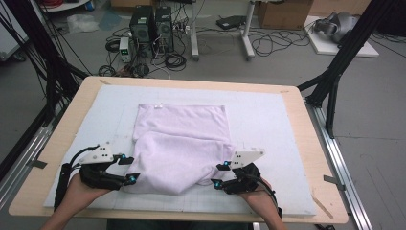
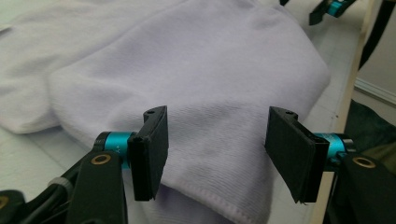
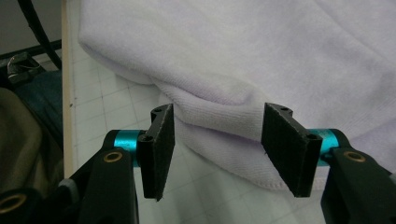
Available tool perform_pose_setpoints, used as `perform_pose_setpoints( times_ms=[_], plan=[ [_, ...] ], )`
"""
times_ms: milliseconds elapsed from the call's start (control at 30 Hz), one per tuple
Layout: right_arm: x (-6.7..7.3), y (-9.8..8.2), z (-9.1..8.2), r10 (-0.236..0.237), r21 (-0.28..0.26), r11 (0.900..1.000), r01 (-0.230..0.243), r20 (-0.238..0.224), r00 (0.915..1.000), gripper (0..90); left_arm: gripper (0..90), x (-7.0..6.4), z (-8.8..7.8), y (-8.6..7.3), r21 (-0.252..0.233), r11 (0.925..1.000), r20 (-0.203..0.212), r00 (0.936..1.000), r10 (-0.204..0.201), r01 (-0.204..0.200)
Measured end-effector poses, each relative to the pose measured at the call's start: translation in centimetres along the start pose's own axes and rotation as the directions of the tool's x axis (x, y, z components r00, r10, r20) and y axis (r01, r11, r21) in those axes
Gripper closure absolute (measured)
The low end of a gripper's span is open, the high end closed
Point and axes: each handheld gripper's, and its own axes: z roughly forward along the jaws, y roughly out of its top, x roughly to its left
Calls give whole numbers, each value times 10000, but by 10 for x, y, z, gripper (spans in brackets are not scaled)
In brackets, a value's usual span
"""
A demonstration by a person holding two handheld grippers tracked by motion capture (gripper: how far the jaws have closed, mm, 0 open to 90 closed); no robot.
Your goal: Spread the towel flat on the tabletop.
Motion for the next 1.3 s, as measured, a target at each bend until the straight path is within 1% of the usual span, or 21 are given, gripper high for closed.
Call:
perform_pose_setpoints(
  times_ms=[133,200,267,300,333,367,433,467,533,600,700,800,833,900,967,1033,1067,1133,1167,1233,1300],
  plan=[
    [-1,0,9,-120,236,9996,121,-48,9999,437,389,-2,13,-5,364,9993,225,9997,123,-132],
    [-1,0,17,-232,582,9980,235,-53,9997,450,406,-2,22,-7,628,9977,324,9992,233,-253],
    [-1,-1,23,-310,823,9961,315,-77,9995,507,497,-2,31,-10,833,9954,411,9982,442,-475],
    [-1,0,26,-413,998,9942,412,-16,9991,534,578,-1,35,-11,997,9932,575,9968,547,-603],
    [0,0,27,-549,974,9938,540,58,9985,590,668,0,38,-12,1073,9924,594,9967,546,-607],
    [0,0,27,-655,944,9934,646,59,9978,655,719,1,40,-13,1081,9925,602,9969,500,-563],
    [-2,0,27,-680,917,9934,692,-156,9976,777,781,2,38,-11,992,9937,606,9971,463,-521],
    [-3,0,26,-663,885,9937,692,-353,9972,803,791,3,37,-10,954,9943,619,9972,416,-474],
    [-4,1,24,-568,958,9934,626,-620,9965,817,803,3,32,-7,812,9958,478,9981,389,-427],
    [-3,4,18,-721,923,9927,780,-652,9953,818,809,5,25,-1,617,9972,328,9987,398,-417],
    [-4,16,-1,-816,462,9954,845,-623,9947,818,811,12,16,13,221,9995,139,9997,201,-204],
    [-13,33,-16,-779,222,9967,786,-274,9966,817,810,22,19,30,25,10000,-115,9999,18,-18],
    [-18,39,-19,-816,256,9963,817,-36,9967,817,808,27,23,36,86,9999,-308,9995,54,-51],
    [-32,49,-18,-1030,567,9933,1006,404,9939,816,805,41,37,45,280,9995,-697,9975,-107,127],
    [-49,55,-11,-537,698,9963,501,515,9972,816,804,59,55,49,586,9970,-1157,9923,-432,502],
    [-65,56,-1,-162,753,9971,112,669,9976,815,804,74,72,48,815,9925,-1272,9886,-805,913],
    [-76,55,6,189,787,9966,-245,717,9973,814,804,81,79,45,946,9891,-1334,9860,-999,1130],
    [-90,51,16,650,863,9937,-708,686,9955,811,799,91,90,40,1104,9839,-1433,9818,-1245,1408],
    [-95,48,22,907,919,9911,-968,677,9936,809,794,95,94,37,1121,9822,-1482,9799,-1335,1507],
    [-103,43,33,1152,1086,9866,-1215,625,9914,804,783,99,95,35,896,9813,-1467,9768,-1563,1705],
    [-107,42,35,1381,870,9859,-1432,617,9885,792,731,98,93,37,898,9830,-1699,9749,-1435,1603]
  ],
)
